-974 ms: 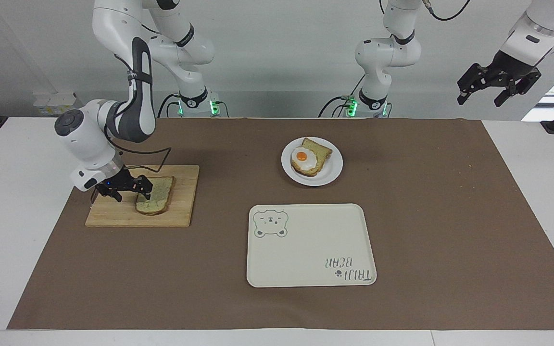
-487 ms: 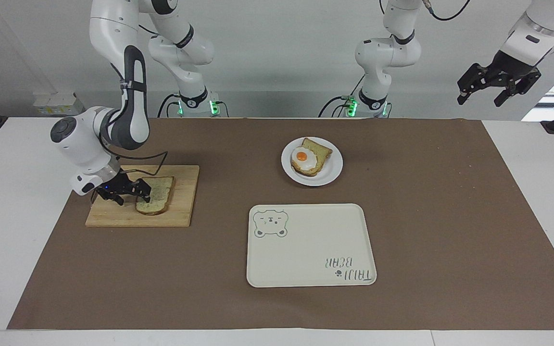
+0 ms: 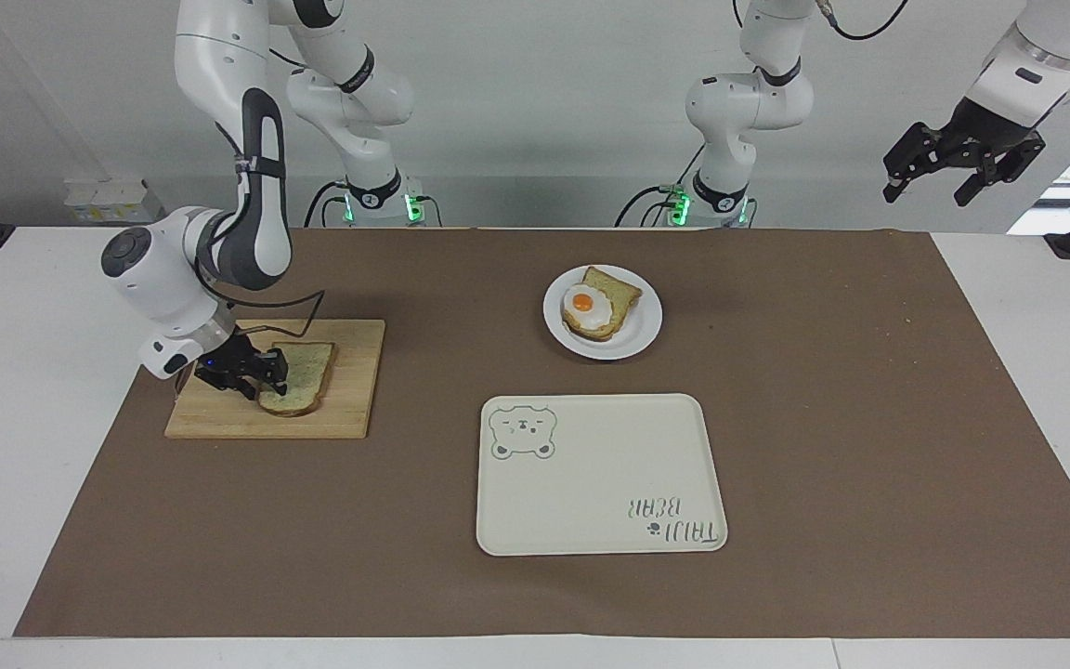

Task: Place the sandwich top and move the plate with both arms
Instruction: 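Grasp the bread slice edge with the right gripper and lift it, then carry the bread slice with the right gripper over the egg plate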

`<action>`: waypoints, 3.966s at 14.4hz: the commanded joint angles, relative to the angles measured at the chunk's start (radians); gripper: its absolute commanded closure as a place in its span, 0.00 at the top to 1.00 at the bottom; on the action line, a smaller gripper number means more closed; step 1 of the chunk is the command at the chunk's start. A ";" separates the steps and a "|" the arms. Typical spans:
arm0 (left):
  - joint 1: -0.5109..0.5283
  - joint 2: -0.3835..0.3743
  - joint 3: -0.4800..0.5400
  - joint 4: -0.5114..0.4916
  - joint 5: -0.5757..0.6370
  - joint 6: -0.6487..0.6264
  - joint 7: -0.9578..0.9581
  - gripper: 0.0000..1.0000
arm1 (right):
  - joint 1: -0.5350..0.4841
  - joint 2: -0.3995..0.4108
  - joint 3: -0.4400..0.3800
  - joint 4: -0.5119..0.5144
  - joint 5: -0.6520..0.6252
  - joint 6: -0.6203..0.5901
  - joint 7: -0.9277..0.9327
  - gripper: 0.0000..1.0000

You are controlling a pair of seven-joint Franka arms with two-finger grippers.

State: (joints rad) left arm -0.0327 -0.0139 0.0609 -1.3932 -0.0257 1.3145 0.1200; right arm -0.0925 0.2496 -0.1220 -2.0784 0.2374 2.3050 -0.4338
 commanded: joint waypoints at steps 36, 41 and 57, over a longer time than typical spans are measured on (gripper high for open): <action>0.010 -0.017 -0.006 -0.013 0.001 -0.009 0.003 1.00 | 0.007 -0.118 0.186 0.245 0.224 -0.631 0.062 0.00; 0.010 -0.017 -0.006 -0.013 0.001 -0.009 0.003 1.00 | 0.023 -0.139 0.280 0.212 0.264 -0.616 0.190 0.00; 0.010 -0.017 -0.006 -0.013 0.001 -0.009 0.003 1.00 | 0.485 -0.079 0.285 0.161 0.324 -0.270 0.543 0.00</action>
State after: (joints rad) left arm -0.0327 -0.0139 0.0609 -1.3932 -0.0257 1.3145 0.1200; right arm 0.3674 0.1742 0.1640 -1.8976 0.5333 1.9941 0.0824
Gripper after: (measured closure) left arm 0.000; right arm 0.890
